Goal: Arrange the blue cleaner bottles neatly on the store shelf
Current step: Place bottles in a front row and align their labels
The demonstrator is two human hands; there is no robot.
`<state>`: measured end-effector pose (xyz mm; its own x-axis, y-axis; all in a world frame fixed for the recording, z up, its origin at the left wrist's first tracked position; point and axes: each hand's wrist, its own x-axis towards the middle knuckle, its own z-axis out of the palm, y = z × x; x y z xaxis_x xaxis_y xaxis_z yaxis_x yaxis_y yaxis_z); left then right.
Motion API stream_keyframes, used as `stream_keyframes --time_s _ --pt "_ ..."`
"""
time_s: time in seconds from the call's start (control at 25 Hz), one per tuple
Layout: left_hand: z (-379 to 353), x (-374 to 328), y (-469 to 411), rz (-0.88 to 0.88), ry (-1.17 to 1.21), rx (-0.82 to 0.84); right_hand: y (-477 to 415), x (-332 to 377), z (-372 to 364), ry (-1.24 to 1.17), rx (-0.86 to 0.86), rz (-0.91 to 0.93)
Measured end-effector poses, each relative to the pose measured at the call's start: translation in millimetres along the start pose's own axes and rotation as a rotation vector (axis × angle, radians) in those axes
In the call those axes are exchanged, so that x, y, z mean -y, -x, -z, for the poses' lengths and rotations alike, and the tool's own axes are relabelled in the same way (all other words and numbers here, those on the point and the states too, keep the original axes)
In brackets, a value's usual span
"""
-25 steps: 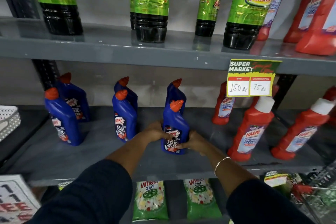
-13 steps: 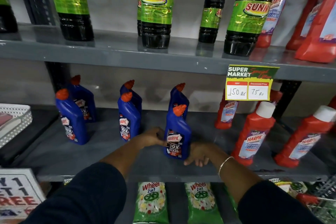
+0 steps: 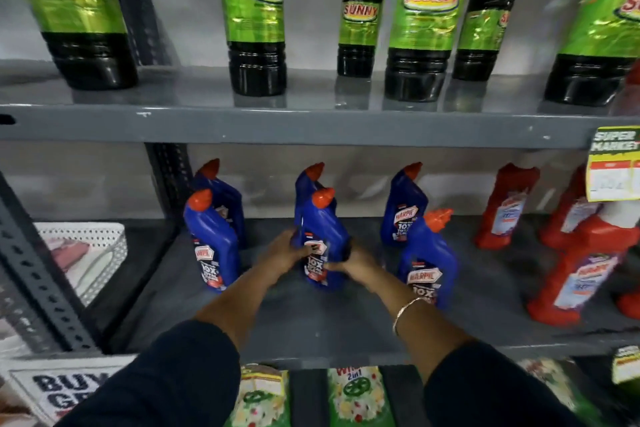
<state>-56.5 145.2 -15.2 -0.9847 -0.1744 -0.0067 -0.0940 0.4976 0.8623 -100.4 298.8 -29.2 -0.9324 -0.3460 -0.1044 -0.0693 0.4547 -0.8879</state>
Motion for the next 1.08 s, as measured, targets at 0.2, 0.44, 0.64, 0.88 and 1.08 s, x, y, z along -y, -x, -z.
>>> stream_keyframes --time_s 0.2,0.44,0.64,0.88,1.08 --pt "1 7 -8 -0.046 0.106 0.037 3 -2 -12 0.004 -0.094 -0.070" --pt "9 4 26 -0.057 -0.114 0.175 49 2 -2 -0.036 0.088 -0.197" --pt "3 3 53 -0.054 -0.137 0.149 73 2 -2 -0.028 0.119 -0.179" --pt "-1 -2 65 0.015 -0.101 0.138 75 -5 2 0.136 0.144 -0.123" --pt "20 27 77 0.200 -0.246 0.070 84 0 -4 0.715 0.715 -0.595"
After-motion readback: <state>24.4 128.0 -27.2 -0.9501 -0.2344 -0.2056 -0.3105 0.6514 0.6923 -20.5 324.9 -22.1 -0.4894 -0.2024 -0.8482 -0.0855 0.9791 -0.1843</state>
